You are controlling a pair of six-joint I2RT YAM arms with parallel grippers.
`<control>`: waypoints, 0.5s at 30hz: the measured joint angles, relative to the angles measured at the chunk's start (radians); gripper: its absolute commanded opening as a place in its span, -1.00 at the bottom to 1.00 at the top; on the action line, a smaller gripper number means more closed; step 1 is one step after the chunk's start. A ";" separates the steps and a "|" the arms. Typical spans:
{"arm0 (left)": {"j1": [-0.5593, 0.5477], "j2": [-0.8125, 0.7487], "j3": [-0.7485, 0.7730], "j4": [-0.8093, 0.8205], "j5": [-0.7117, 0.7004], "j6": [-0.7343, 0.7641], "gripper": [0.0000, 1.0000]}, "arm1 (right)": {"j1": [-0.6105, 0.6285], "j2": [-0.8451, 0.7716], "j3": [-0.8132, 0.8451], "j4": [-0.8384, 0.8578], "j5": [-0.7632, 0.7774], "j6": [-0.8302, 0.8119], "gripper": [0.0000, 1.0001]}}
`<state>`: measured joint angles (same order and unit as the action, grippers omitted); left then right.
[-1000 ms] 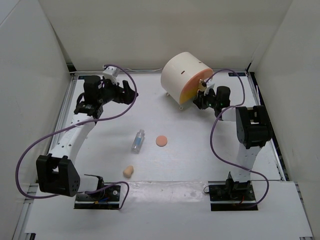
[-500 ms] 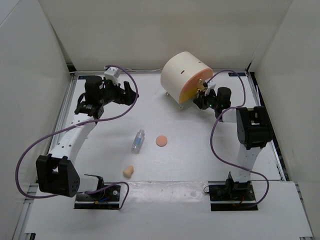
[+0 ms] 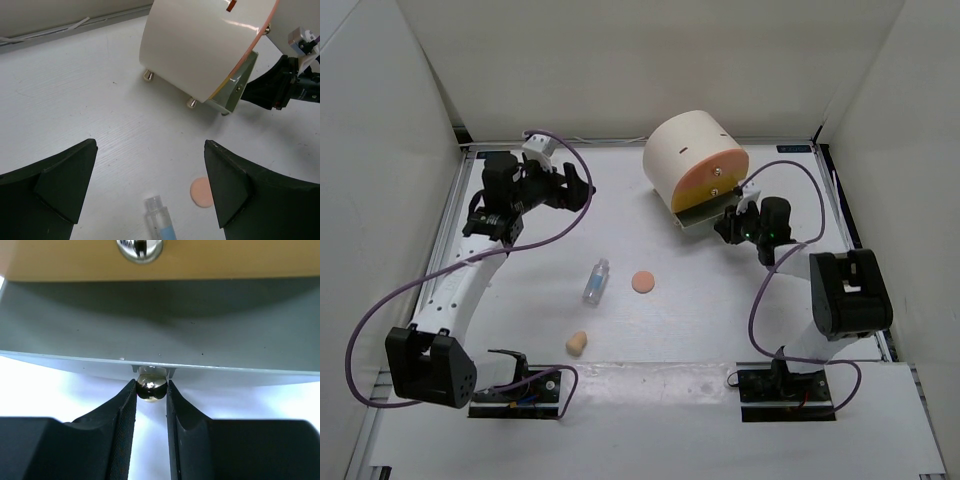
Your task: Organize the makeup
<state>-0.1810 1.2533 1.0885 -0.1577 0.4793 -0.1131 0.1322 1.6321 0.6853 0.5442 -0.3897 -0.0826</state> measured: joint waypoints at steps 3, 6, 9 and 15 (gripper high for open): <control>0.000 -0.021 -0.002 -0.001 0.000 -0.006 0.97 | 0.012 -0.067 -0.035 -0.067 0.019 0.001 -0.77; 0.000 -0.032 -0.003 -0.004 -0.002 -0.019 0.97 | 0.031 -0.115 -0.056 -0.132 0.045 0.001 -0.64; 0.000 -0.036 -0.003 -0.023 -0.012 -0.045 0.97 | 0.050 -0.144 -0.058 -0.184 0.062 0.001 -0.60; -0.002 -0.046 -0.010 -0.073 -0.046 -0.102 0.97 | 0.080 -0.169 -0.055 -0.250 0.118 0.019 -0.71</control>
<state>-0.1825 1.2072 1.0790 -0.2310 0.4332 -0.2150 0.2119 1.4631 0.6308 0.2939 -0.2718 -0.0639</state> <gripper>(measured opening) 0.985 0.307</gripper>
